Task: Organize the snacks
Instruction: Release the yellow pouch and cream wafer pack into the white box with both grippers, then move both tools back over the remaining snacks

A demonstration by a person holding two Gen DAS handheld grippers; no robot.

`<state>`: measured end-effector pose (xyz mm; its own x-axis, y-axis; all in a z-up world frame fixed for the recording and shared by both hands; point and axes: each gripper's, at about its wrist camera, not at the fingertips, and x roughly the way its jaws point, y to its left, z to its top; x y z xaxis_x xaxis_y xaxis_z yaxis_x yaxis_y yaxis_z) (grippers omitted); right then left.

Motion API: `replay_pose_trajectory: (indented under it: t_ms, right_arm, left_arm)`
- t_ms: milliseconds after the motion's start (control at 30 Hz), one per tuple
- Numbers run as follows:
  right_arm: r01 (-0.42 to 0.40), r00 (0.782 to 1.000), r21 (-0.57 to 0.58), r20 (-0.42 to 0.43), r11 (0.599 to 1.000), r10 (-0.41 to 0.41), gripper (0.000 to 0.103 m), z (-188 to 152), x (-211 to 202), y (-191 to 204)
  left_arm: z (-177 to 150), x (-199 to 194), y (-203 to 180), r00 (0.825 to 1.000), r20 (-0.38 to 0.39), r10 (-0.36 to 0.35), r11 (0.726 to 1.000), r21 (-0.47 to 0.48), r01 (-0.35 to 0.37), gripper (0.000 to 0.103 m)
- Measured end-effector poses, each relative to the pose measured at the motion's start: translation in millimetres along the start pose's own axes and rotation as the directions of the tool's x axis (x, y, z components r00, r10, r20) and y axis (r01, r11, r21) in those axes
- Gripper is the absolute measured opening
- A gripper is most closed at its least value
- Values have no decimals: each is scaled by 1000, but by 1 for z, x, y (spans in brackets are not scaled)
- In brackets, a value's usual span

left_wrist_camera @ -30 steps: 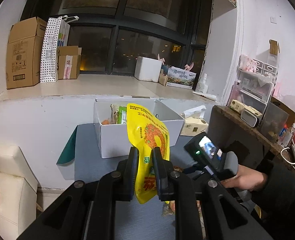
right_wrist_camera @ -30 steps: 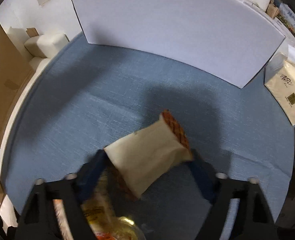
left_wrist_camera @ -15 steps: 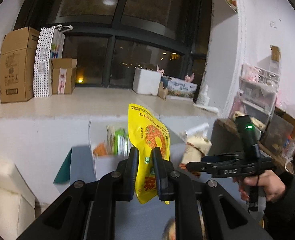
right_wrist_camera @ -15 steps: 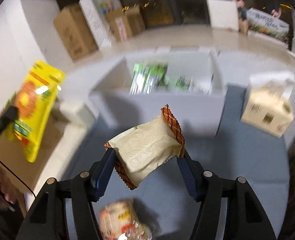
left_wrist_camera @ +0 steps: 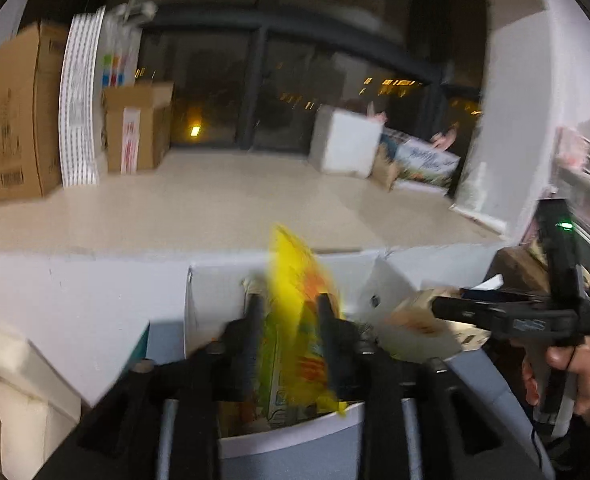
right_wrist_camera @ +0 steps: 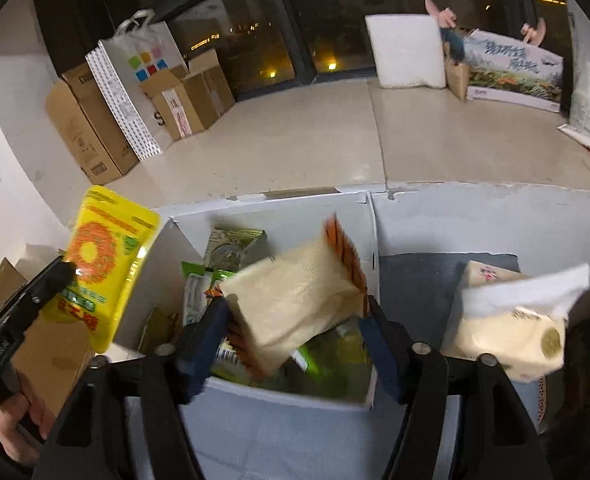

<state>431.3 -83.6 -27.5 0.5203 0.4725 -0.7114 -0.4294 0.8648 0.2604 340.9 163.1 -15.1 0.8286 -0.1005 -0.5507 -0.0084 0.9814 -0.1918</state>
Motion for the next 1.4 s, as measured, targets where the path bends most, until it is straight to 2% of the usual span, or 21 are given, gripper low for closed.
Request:
replay_pose_trajectory:
  t_ms: [33,67,133,300,400,600,833,1000,1067,1133,1267,1400]
  right_arm:
    - [6,1000,-8,2,1000,-6,103,2,2,-2]
    - [30,999,-21,22,999,-29,103,2,2,-1]
    - [61,997,-37,51,997,-59,103,1,-1,0]
    - [29,999,-57,32,998,-27,103,-15,-12,5]
    - [23,998,-85,55,996,-18,103,-27,-26,13]
    - [-76,992,-124,88,989,87,103,-68,-76,34]
    - [-187,968,-142,144,972,207,103,-150,-145,45]
    - [-210,956,-77,195,975,221,103,-217,-183,35]
    - [-212,951,-53,218,976,219,103,-239,-197,31]
    - [-198,947,-37,250,979,201,103,-258,-208,26]
    - [-194,944,-1,272,981,187,103,-279,-219,16]
    - [-199,940,29,287,980,183,103,-283,-222,3]
  left_arm:
    - [-1,7,4,999,-33,8,1000,-19,-8,103]
    - [-4,12,7,998,-42,41,999,-32,-43,102]
    - [-11,16,8,998,-47,45,999,-20,-46,103]
    - [-28,13,7,997,-74,31,999,-25,-33,103]
    - [-40,-7,2,997,-82,-1,1000,-20,-1,103]
    - [-82,-62,-21,993,-100,-65,997,31,68,103]
    - [-149,-117,-56,978,-153,-140,982,105,157,103]
    - [-197,-125,-76,949,-242,-200,967,107,231,103]
    - [-211,-121,-81,931,-287,-227,961,87,262,103]
    - [-224,-111,-87,904,-339,-261,952,65,299,103]
    - [-239,-84,-95,855,-411,-316,934,23,356,103]
    - [-247,-56,-97,839,-455,-300,941,0,338,103]
